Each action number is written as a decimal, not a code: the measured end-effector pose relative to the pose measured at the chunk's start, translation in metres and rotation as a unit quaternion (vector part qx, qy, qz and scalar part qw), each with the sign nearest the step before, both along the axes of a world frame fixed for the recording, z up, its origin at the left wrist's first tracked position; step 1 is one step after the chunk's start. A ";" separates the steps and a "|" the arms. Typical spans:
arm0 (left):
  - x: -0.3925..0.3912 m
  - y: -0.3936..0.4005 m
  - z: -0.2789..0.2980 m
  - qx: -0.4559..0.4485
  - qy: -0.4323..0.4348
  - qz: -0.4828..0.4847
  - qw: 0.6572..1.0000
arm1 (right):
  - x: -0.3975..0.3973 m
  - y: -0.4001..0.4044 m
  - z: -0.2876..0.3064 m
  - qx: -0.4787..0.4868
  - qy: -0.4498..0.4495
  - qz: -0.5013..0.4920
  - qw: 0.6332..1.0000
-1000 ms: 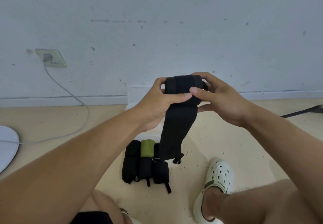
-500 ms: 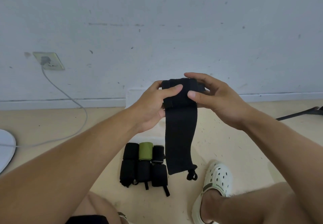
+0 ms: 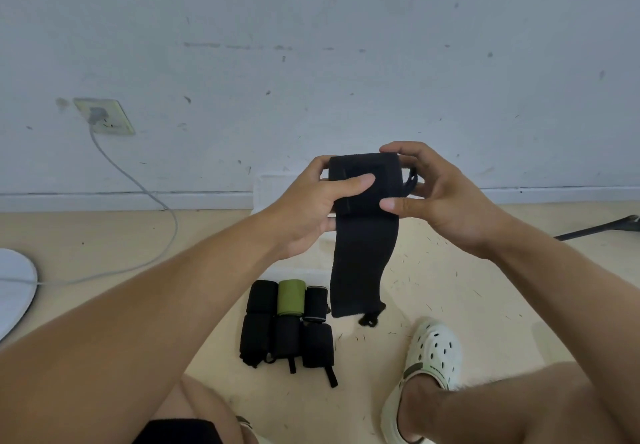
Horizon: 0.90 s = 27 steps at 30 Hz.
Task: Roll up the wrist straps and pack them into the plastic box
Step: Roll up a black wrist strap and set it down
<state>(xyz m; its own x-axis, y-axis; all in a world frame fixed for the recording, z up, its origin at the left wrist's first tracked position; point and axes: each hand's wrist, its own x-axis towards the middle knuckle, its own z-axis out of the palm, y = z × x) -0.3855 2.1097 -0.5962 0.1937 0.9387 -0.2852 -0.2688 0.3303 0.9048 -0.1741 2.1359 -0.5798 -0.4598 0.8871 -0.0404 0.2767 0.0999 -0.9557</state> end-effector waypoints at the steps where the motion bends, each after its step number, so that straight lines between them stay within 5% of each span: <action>1: 0.000 0.000 0.000 0.005 0.003 0.001 1.000 | -0.001 0.000 0.000 -0.012 0.007 -0.001 1.000; 7: 0.000 -0.001 -0.003 0.045 0.048 -0.005 0.998 | -0.004 0.002 -0.003 -0.139 0.040 0.011 0.989; 20: 0.000 -0.002 0.002 -0.037 0.024 0.004 0.999 | -0.005 0.001 -0.005 0.001 0.005 -0.014 1.000; 27: 0.001 -0.001 0.000 -0.010 0.024 0.018 0.999 | -0.005 0.001 -0.006 -0.149 0.043 0.003 0.988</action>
<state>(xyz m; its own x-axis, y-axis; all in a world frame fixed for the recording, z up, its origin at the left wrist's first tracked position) -0.3845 2.1086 -0.5965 0.1447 0.9388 -0.3125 -0.2367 0.3395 0.9103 -0.1788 2.1365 -0.5857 -0.4785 0.8389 -0.2592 0.1928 -0.1876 -0.9631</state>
